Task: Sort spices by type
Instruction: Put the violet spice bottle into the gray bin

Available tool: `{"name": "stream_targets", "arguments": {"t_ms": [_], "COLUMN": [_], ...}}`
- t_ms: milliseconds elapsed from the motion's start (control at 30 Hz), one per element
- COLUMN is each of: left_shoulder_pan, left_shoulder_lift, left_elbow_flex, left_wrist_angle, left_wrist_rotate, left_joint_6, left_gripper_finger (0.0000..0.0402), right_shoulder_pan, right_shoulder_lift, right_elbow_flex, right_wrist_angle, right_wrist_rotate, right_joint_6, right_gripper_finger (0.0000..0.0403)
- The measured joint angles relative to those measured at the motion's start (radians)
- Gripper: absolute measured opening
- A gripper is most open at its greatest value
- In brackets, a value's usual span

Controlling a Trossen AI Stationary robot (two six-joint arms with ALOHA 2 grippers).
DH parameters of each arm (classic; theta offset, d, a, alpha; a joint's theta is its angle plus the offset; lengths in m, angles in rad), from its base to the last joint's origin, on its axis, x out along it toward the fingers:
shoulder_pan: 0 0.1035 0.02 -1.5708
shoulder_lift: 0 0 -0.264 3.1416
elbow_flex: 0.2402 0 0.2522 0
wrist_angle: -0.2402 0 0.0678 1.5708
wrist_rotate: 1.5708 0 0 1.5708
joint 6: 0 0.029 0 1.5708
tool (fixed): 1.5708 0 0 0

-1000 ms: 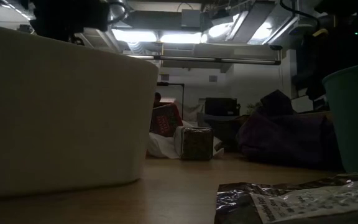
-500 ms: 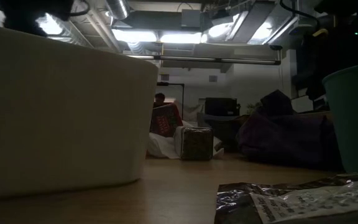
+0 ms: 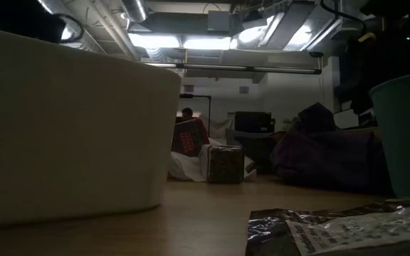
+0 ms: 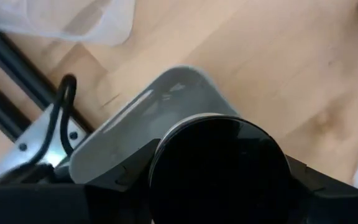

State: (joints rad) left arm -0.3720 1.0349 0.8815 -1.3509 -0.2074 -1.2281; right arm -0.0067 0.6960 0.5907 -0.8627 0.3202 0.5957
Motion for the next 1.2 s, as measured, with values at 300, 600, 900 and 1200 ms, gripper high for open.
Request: {"name": "stream_targets", "arguments": {"t_ms": [300, 600, 900, 1200], "left_shoulder_pan": [-0.023, -0.023, -0.020, -0.018], "left_shoulder_lift": [0.001, 0.002, 0.002, 0.002], "left_elbow_flex": [-0.135, -0.178, -0.178, -0.178], "left_wrist_angle": [0.125, 0.144, 0.143, 0.141], "left_wrist_rotate": [-0.041, -0.044, -0.040, -0.036], "left_joint_6": [-0.160, -0.185, -0.183, -0.180], "left_gripper_finger": [0.0205, 0.0206, 0.0218, 0.0279], "right_shoulder_pan": [0.000, 0.000, 0.000, 0.000], "right_shoulder_lift": [0.000, 0.000, 0.000, 0.000], "right_elbow_flex": [0.000, 0.000, 0.000, 0.000], "right_wrist_angle": [-0.001, 0.000, 0.000, 0.000], "right_wrist_rotate": [0.000, 0.000, 0.000, 0.000], "right_joint_6": [0.000, 0.000, 0.000, 0.000], "right_gripper_finger": [0.0205, 0.0205, 0.0205, 0.0205]}}
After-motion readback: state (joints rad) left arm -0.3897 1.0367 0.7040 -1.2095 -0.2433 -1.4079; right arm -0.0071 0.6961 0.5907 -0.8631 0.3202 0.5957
